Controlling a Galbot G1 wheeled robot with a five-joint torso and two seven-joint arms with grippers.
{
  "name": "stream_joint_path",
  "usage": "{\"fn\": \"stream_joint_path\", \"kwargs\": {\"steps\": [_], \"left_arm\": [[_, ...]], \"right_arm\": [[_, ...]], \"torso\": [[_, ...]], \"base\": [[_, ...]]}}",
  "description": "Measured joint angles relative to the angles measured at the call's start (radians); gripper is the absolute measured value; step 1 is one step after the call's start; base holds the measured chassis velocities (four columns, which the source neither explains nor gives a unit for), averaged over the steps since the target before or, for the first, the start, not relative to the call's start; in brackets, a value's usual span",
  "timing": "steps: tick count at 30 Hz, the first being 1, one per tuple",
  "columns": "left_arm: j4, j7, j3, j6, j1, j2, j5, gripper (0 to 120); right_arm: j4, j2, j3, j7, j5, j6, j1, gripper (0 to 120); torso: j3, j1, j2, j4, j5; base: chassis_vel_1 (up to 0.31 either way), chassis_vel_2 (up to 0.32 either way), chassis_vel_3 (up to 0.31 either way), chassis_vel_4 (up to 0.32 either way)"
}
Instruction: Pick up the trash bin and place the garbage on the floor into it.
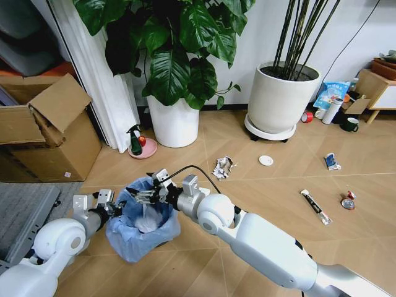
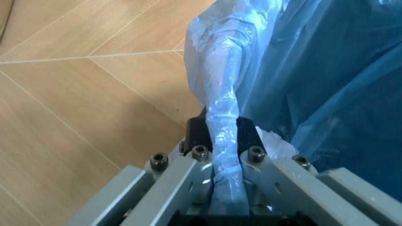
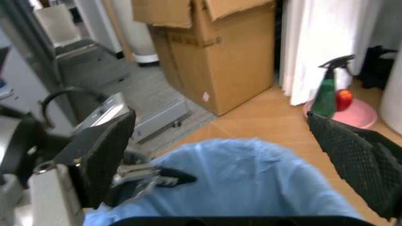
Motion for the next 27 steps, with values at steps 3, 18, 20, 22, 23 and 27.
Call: {"fn": "stream_joint_path", "kwargs": {"steps": [3, 18, 20, 22, 23, 27], "left_arm": [[-0.001, 0.0, -0.006, 0.0, 0.004, -0.004, 0.002, 0], [-0.029, 0.011, -0.03, -0.006, 0.039, -0.044, 0.036, 0], [-0.032, 0.015, -0.032, -0.007, 0.042, -0.044, 0.044, 0], [-0.039, 0.021, -0.032, -0.009, 0.045, -0.045, 0.056, 0], [-0.04, 0.021, -0.032, -0.009, 0.045, -0.046, 0.061, 0], [-0.042, 0.026, -0.035, -0.017, 0.054, -0.053, 0.086, 0]], "right_arm": [[0.0, 0.002, 0.024, 0.027, 0.0, 0.0, -0.007, 100], [-0.075, -0.022, 0.353, 0.143, -0.201, 0.023, -0.235, 100], [-0.077, -0.024, 0.383, 0.139, -0.225, 0.023, -0.263, 100], [-0.079, -0.03, 0.439, 0.124, -0.267, 0.033, -0.319, 100], [-0.079, -0.031, 0.459, 0.119, -0.281, 0.038, -0.339, 100], [-0.076, -0.024, 0.53, 0.099, -0.327, 0.058, -0.404, 100]], "torso": [[0.0, 0.0, 0.0, 0.0001, 0.0], [0.0, 0.0, 0.0, -0.0002, 0.0003], [0.0, 0.0, 0.0, -0.0002, 0.0005], [0.0, 0.0, 0.0, -0.0003, 0.0003], [0.0, 0.0, 0.0, -0.0001, 0.0004], [0.0, 0.0, 0.0, 0.0001, 0.0003]], "base": [[0.0, 0.0, 0.0, 0.0], [0.0, 0.0, 0.0, 0.0], [0.0, 0.0, 0.0, 0.0], [0.0, 0.0, 0.0, 0.0], [0.0, 0.0, 0.0, 0.0], [0.0, 0.0, 0.0, 0.0]]}}
